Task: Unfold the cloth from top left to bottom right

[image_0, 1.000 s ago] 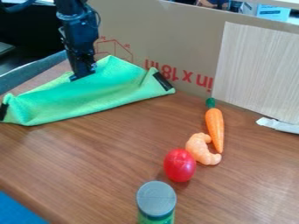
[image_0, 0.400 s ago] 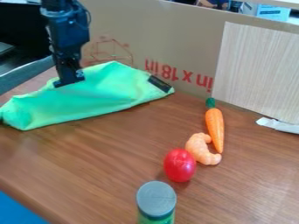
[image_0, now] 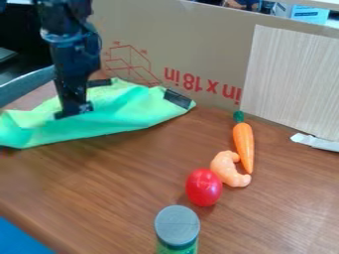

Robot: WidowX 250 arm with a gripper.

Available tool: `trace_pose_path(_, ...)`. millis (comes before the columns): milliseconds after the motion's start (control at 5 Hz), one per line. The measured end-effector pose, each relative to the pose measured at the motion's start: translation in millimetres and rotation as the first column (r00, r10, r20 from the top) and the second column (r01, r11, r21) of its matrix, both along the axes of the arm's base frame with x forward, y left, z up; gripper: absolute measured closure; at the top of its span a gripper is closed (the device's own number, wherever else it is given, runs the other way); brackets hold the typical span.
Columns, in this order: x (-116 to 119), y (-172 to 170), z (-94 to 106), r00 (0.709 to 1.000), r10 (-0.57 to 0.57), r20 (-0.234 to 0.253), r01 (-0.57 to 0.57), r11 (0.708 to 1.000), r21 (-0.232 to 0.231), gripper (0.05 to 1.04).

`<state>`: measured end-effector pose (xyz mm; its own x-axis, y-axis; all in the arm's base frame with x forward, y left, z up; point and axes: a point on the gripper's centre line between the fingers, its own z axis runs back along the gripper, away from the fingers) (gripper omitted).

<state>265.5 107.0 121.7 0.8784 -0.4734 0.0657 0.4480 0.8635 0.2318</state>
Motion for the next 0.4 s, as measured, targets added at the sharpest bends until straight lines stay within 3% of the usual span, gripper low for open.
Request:
trace_pose_path(200,-15,-17,-8.3,0.999,-0.033,-0.008,0.033,0.999,0.039,1.034)
trace_pose_path(400,-35,-32,-17.9,0.999,-0.047,0.021,0.046,0.996,0.075,1.019)
